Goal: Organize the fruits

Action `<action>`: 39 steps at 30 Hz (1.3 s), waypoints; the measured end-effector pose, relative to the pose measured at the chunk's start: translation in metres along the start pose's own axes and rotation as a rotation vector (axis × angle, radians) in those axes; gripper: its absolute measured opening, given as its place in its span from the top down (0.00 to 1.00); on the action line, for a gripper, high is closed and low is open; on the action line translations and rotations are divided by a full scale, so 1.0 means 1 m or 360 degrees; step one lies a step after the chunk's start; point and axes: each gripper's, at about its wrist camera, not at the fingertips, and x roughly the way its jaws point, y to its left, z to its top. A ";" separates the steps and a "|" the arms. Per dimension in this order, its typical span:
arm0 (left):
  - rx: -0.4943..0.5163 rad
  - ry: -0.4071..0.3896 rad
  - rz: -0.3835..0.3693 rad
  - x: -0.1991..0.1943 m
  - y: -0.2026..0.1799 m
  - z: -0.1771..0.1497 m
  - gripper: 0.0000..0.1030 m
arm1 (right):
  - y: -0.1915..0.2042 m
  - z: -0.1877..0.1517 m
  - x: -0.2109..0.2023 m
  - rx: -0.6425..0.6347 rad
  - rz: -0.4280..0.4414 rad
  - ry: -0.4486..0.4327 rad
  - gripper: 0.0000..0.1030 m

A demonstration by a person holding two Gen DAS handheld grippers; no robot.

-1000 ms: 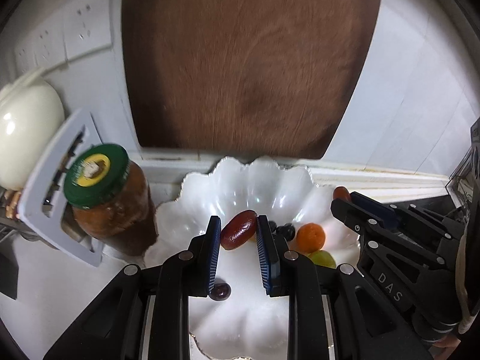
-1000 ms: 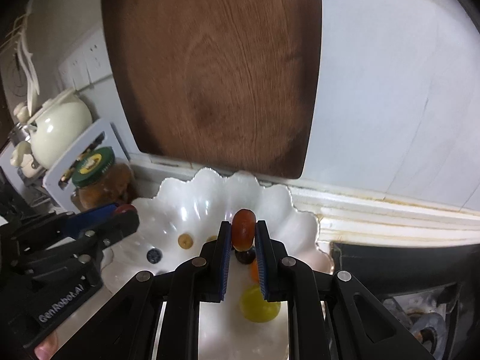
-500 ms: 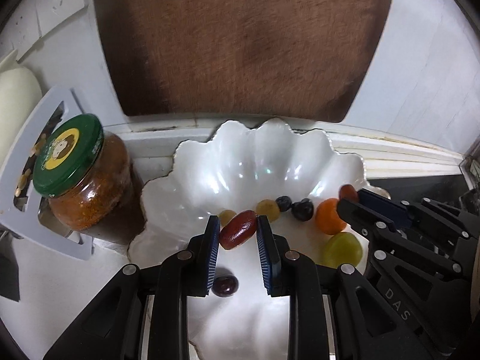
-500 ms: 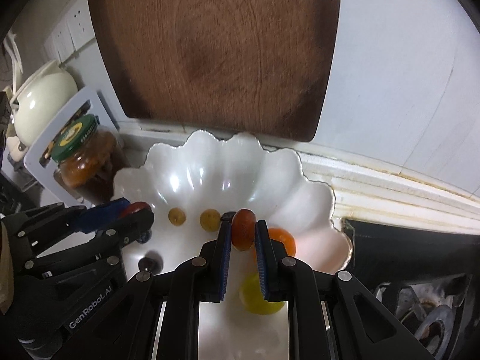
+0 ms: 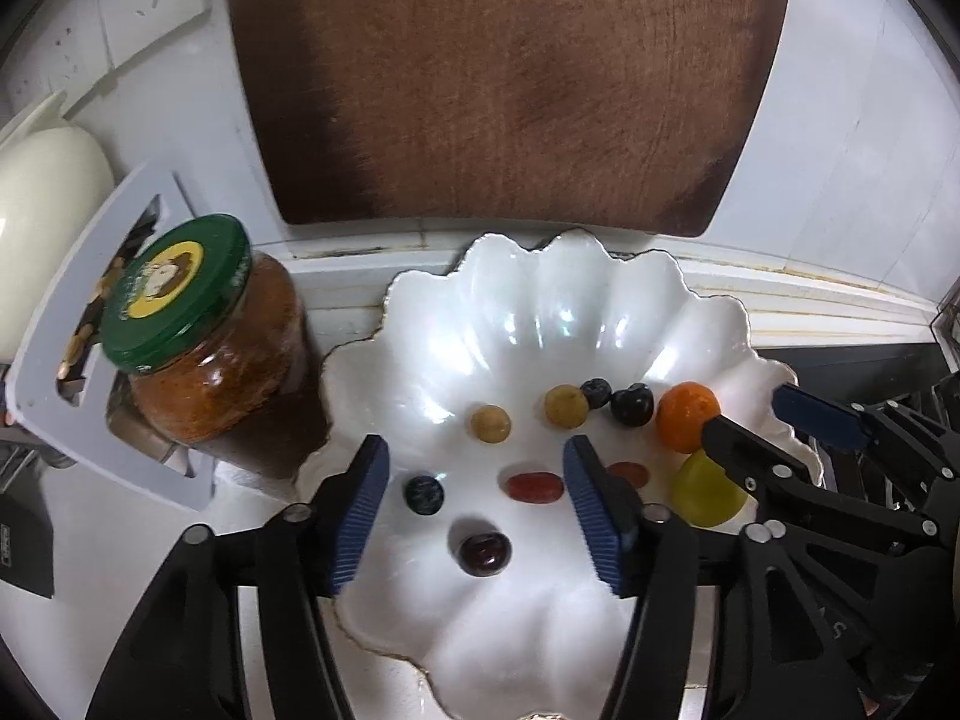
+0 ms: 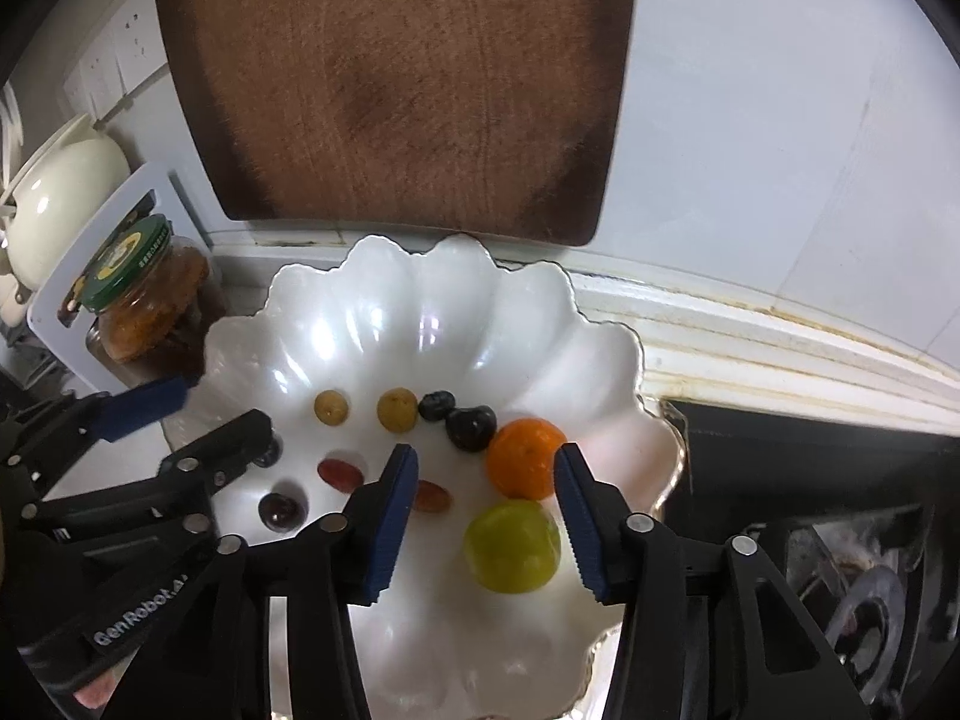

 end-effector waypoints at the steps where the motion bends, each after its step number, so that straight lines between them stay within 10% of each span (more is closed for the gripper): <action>1: 0.0001 -0.0008 0.0022 -0.002 0.001 -0.001 0.38 | -0.001 -0.001 -0.001 0.0009 -0.0007 0.0000 0.48; 19: 0.0029 -0.0322 0.0221 -0.096 -0.007 -0.044 0.09 | -0.010 -0.039 -0.085 0.0066 -0.0084 -0.0296 0.24; 39: -0.0019 -0.0760 0.0248 -0.273 -0.037 -0.194 0.00 | -0.004 -0.189 -0.267 -0.0044 -0.0099 -0.0777 0.16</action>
